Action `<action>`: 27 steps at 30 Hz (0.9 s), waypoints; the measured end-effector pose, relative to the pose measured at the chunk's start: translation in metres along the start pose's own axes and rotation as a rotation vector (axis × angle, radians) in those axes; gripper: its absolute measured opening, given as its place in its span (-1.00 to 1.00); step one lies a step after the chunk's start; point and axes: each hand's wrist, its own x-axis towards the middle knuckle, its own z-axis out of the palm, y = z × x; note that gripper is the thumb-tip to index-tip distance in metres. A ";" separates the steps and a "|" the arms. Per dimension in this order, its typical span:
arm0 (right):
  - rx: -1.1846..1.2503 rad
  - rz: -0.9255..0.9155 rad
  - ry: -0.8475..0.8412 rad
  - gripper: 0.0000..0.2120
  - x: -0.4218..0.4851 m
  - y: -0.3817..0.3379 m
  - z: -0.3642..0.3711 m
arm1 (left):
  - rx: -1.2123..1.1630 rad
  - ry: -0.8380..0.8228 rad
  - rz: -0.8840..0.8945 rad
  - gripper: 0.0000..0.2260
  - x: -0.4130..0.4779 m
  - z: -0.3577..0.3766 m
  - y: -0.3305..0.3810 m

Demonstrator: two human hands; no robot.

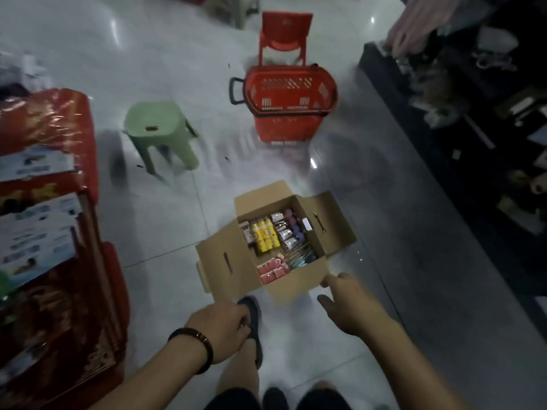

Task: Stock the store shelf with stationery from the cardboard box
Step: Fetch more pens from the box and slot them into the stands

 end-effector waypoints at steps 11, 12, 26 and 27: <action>-0.003 -0.001 -0.101 -0.67 0.331 0.135 0.071 | -0.200 -0.121 -0.094 -0.81 0.375 0.071 0.029; 0.008 -0.008 -0.098 -0.71 0.362 0.147 0.085 | -0.191 -0.092 -0.090 -0.79 0.410 0.083 0.031; 0.359 -0.196 0.103 -0.87 0.553 0.232 0.205 | 0.014 0.220 -0.208 -0.49 0.710 0.202 0.046; 0.384 -0.214 0.136 -0.89 0.554 0.237 0.208 | -0.015 0.244 -0.211 -0.44 0.713 0.211 0.048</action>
